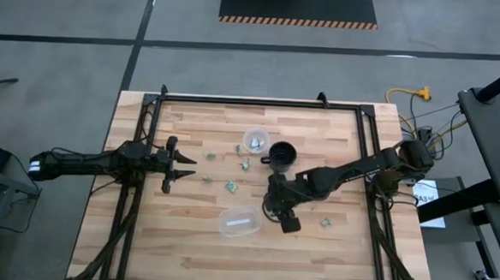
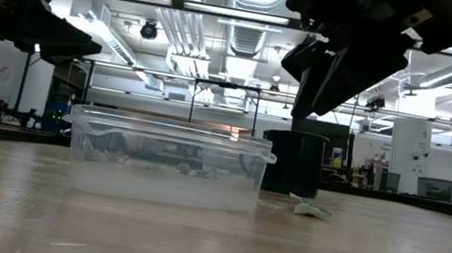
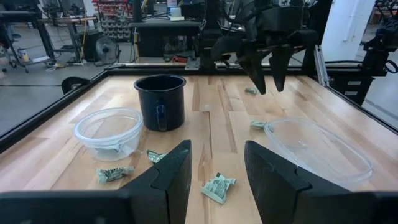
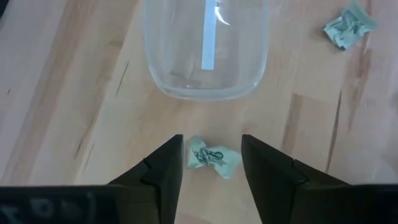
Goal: Pick and place Stevia / Truvia into bins
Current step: Put the stevia packet into the top transparent container
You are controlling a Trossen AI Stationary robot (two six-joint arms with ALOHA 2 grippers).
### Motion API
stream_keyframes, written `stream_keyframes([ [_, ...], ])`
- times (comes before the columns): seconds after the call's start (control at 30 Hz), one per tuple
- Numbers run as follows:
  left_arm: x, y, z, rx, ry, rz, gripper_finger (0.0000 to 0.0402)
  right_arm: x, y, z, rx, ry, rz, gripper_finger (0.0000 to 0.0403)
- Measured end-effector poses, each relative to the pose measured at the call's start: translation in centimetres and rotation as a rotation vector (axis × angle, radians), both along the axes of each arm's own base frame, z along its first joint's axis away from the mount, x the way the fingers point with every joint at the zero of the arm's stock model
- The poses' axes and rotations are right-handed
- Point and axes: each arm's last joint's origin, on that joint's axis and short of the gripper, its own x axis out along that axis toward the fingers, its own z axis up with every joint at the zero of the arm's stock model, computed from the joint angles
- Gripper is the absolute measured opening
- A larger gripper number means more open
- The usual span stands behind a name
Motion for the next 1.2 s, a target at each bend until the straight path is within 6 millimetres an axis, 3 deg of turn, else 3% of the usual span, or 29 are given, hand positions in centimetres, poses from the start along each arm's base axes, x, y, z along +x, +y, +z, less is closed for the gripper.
stream_keyframes([
  [0.77, 0.0, 0.0, 0.0, 0.0, 0.0, 0.0, 0.0132, -1.2, 0.2, -3.5, 0.022, -0.042, -0.005, 0.0136],
  [1.2, 0.0, 0.0, 0.0, 0.0, 0.0, 0.0, 0.0132, -1.4, 0.1, -4.5, 0.042, -0.099, -0.009, 0.0134],
])
